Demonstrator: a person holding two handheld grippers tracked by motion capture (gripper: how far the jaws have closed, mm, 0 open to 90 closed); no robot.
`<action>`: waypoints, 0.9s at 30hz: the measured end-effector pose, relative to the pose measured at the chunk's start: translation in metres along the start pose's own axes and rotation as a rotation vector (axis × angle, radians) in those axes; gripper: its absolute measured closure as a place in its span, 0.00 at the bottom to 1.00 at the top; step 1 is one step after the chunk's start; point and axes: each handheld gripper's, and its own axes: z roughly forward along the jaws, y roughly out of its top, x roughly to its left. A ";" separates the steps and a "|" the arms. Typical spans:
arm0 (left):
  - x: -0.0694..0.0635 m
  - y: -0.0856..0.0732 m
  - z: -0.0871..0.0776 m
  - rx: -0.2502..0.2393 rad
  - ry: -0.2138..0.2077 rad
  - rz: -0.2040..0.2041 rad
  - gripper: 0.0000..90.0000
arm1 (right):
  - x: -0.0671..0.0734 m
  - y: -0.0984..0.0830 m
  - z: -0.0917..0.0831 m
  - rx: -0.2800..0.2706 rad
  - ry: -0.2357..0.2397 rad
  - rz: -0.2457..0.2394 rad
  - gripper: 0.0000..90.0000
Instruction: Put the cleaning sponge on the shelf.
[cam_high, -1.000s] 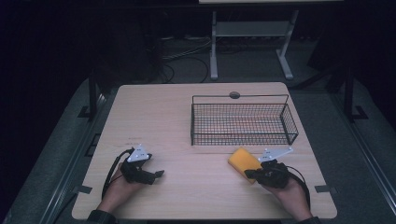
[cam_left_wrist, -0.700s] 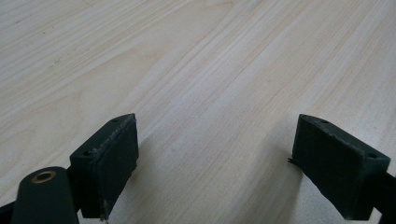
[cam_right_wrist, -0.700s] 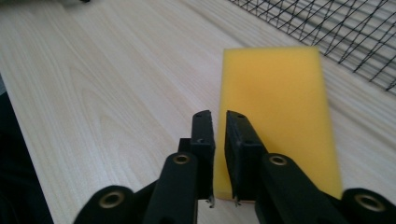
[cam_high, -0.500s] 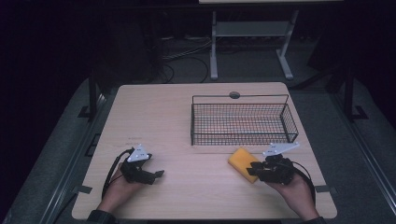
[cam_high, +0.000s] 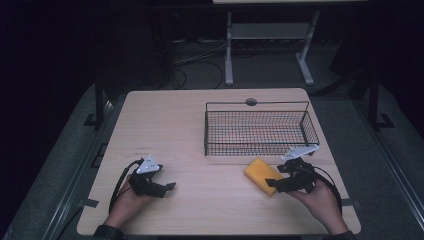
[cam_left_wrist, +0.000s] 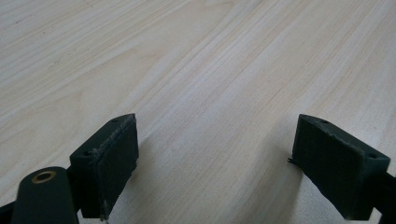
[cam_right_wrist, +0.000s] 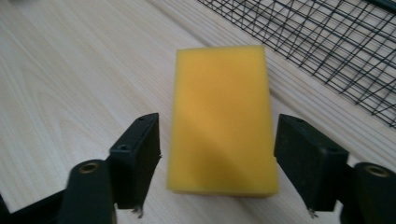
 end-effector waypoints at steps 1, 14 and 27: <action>0.000 0.000 0.000 0.000 0.000 0.000 0.15 | -0.002 0.002 0.000 0.009 -0.001 0.014 0.26; 0.000 0.000 0.000 -0.001 0.000 -0.001 0.15 | -0.006 0.018 0.015 0.137 -0.028 0.037 0.08; 0.000 0.000 0.000 -0.001 0.000 -0.001 0.15 | -0.001 0.036 0.037 0.223 -0.055 -0.017 0.08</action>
